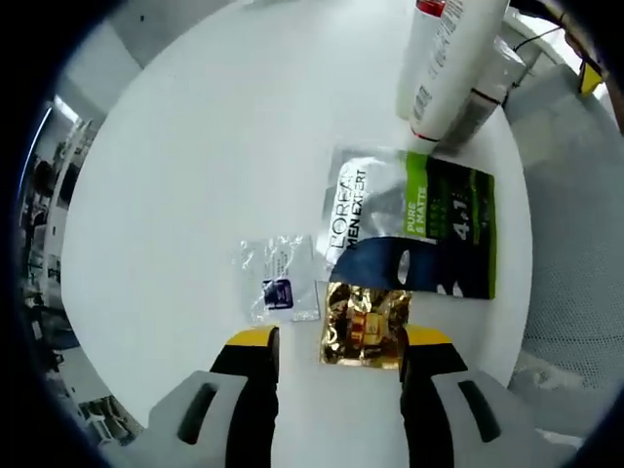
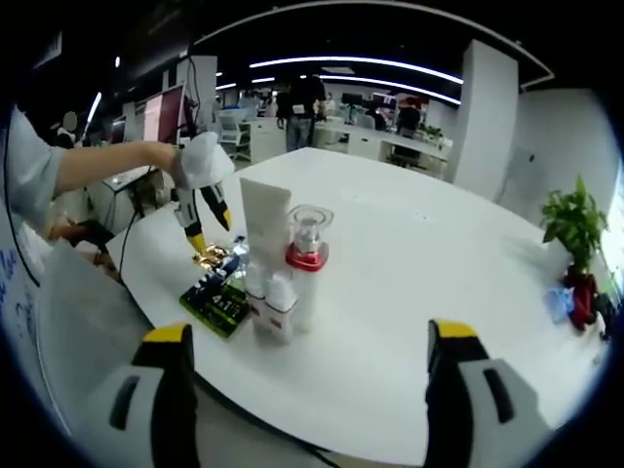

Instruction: Arrange the skincare products in the storage area until every visible bottle or jar stands upright without overlapping.

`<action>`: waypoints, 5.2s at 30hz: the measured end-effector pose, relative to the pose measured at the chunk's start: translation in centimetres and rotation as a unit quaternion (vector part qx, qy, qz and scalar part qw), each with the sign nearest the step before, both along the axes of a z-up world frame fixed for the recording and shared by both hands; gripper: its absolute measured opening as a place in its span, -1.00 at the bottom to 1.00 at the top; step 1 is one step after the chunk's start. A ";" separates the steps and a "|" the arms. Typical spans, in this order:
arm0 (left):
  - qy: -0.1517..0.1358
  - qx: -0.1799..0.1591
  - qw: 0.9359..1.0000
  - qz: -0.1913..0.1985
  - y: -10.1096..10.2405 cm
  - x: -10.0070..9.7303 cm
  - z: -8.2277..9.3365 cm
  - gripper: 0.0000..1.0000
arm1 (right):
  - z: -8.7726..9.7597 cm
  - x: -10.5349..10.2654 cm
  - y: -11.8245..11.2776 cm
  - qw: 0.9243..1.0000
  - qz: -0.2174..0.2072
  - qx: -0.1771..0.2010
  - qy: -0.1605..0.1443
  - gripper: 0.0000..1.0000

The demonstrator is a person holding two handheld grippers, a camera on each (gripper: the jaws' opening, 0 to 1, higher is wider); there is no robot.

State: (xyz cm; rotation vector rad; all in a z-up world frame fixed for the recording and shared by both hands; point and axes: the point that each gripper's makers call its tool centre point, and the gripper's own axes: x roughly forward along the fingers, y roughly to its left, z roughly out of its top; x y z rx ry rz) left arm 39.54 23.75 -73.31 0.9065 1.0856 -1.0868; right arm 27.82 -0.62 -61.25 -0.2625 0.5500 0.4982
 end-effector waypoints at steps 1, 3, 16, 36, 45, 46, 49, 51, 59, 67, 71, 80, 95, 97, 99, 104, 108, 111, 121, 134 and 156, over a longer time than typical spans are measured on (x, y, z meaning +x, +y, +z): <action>-0.003 0.000 1.000 0.002 0.0 0.3 0.0 -0.07 | 0.0 0.0 -0.1 1.000 -0.001 0.000 0.001 0.99; -0.010 0.000 1.000 0.005 -0.1 0.9 0.0 -0.06 | 0.0 0.0 -0.1 1.000 -0.001 -0.001 0.002 0.99; -0.024 -0.012 1.000 0.016 -0.9 3.5 -0.1 -0.04 | -0.5 0.0 -0.4 1.000 -0.006 -0.002 0.011 0.99; -0.033 -0.007 0.999 0.023 -1.2 5.5 -1.6 -0.04 | -1.0 0.0 -1.4 1.000 -0.023 -0.003 0.021 0.99; -0.029 -0.012 0.999 0.028 -1.3 5.8 -1.8 -0.03 | -1.3 0.0 -1.4 0.999 -0.025 -0.003 0.025 0.99; -0.029 -0.013 0.999 0.028 -1.3 5.8 -1.8 -0.03 | -1.3 0.0 -1.4 0.999 -0.024 -0.004 0.026 0.99; -0.021 -0.018 0.999 0.035 -1.3 5.7 -1.9 -0.06 | -1.3 0.0 -1.3 0.999 -0.022 -0.004 0.026 0.99; -0.018 -0.022 0.999 0.040 -1.3 5.8 -1.9 -0.06 | -1.4 0.1 -1.2 0.999 -0.020 -0.004 0.027 0.99; 0.005 -0.038 0.998 0.058 -1.6 5.4 -2.0 -0.22 | -1.6 0.0 -1.2 0.999 -0.019 -0.004 0.030 0.99; 0.009 -0.045 0.997 0.066 -1.6 5.4 -2.1 -0.26 | -1.5 -0.1 -1.0 0.999 -0.016 -0.004 0.028 0.99; 0.007 -0.045 0.997 0.065 -1.6 5.3 -2.1 -0.27 | -1.5 -0.2 -1.1 0.999 -0.018 -0.005 0.028 0.99; 0.012 -0.035 0.998 0.049 -1.4 4.7 -2.2 -0.27 | -1.5 -0.3 -0.9 0.999 -0.014 -0.007 0.028 0.99; 0.004 -0.014 1.000 0.019 -0.9 4.1 -2.1 -0.27 | -1.4 -0.3 -0.5 1.000 -0.005 -0.008 0.027 0.99; -0.005 -0.009 1.000 0.022 -0.7 4.6 -1.9 -0.27 | -1.4 -0.3 -0.5 1.000 -0.005 -0.008 0.026 0.99; -0.009 -0.014 1.000 0.026 -0.7 4.9 -1.6 -0.27 | -1.4 -0.3 -0.5 1.000 -0.004 -0.007 0.026 0.99; -0.019 -0.022 1.000 0.005 -1.3 5.0 -1.1 -0.27 | -1.4 -0.3 -0.5 1.000 -0.006 -0.007 0.026 0.99; -0.019 -0.017 1.000 -0.010 -1.4 5.0 -1.2 -0.27 | -1.4 -0.3 -0.5 1.000 -0.007 -0.007 0.026 0.99; -0.018 -0.017 1.000 -0.018 -1.6 4.9 -1.1 -0.27 | -1.3 -0.3 -0.6 1.000 -0.008 -0.008 0.026 0.99; -0.017 -0.012 0.999 -0.047 -1.3 4.2 -0.7 -0.27 | -1.2 -0.2 -0.5 1.000 -0.005 -0.009 0.024 0.99; -0.022 0.001 0.998 -0.059 -0.7 2.8 0.6 -0.27 | -1.0 -0.1 -0.3 1.000 -0.002 -0.008 0.020 0.99; -0.006 0.003 0.998 -0.066 0.7 -3.0 1.4 -0.27 | -0.3 0.1 0.6 1.000 0.016 -0.010 0.009 0.99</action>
